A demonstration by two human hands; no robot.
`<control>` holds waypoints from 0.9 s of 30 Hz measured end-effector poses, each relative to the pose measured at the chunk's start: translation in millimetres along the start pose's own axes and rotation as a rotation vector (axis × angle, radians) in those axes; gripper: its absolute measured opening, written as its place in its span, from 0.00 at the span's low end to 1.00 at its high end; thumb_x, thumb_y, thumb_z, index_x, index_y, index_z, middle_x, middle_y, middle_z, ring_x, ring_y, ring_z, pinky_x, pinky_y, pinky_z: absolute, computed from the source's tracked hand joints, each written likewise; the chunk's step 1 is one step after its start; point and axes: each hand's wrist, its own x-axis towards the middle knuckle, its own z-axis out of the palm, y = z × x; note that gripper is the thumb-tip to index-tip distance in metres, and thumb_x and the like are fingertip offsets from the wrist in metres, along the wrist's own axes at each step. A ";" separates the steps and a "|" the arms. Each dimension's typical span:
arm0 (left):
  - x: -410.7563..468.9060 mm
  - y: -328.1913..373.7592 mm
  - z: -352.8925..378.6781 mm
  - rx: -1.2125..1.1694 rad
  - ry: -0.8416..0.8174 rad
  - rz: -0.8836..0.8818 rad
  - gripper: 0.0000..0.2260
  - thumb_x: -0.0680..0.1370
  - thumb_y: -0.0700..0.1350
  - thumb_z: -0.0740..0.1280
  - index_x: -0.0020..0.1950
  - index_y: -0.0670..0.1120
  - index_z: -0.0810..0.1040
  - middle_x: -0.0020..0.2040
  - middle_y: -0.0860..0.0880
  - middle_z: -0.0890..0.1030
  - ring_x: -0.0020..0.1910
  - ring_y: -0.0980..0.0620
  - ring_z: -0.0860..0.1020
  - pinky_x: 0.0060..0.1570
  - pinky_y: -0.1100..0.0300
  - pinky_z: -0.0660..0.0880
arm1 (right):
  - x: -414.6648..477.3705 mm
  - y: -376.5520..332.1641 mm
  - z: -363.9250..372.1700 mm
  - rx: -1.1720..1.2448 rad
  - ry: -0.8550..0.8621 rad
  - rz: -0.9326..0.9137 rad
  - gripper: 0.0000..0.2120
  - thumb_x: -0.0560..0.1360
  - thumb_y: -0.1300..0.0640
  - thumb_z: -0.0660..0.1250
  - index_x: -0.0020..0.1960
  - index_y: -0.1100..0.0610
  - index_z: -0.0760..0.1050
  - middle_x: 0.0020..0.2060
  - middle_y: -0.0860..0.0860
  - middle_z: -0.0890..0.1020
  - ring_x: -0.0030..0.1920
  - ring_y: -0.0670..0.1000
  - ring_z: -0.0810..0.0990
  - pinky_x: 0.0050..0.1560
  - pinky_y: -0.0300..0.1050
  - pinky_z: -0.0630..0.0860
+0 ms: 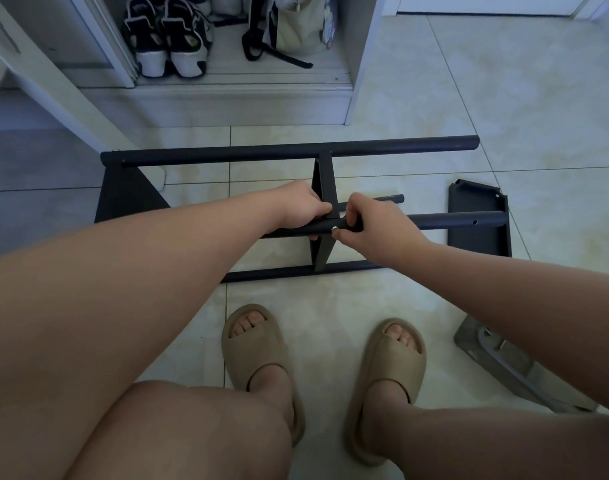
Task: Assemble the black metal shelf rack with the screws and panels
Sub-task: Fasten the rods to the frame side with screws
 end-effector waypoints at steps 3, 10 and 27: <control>-7.7 7.3 6.0 0.016 0.090 -0.045 0.13 0.82 0.48 0.60 0.45 0.41 0.77 0.37 0.43 0.74 0.39 0.46 0.69 0.38 0.55 0.65 | -8.4 1.8 -2.7 -0.144 -0.034 -0.100 0.20 0.76 0.42 0.72 0.51 0.54 0.68 0.46 0.50 0.78 0.48 0.56 0.75 0.49 0.46 0.62; -39.9 29.1 27.9 0.330 0.327 -0.037 0.21 0.83 0.52 0.59 0.74 0.47 0.63 0.69 0.45 0.72 0.67 0.40 0.71 0.63 0.45 0.70 | -53.1 34.5 -39.3 -0.348 -0.074 -0.162 0.34 0.82 0.38 0.59 0.83 0.48 0.51 0.81 0.49 0.58 0.81 0.55 0.52 0.79 0.55 0.51; -28.2 148.6 196.0 0.648 -0.167 0.328 0.24 0.82 0.56 0.60 0.77 0.50 0.63 0.74 0.47 0.71 0.70 0.44 0.71 0.66 0.49 0.70 | -208.8 244.0 -61.1 -0.418 -0.232 0.403 0.36 0.83 0.36 0.55 0.83 0.43 0.39 0.83 0.45 0.43 0.82 0.55 0.41 0.79 0.62 0.45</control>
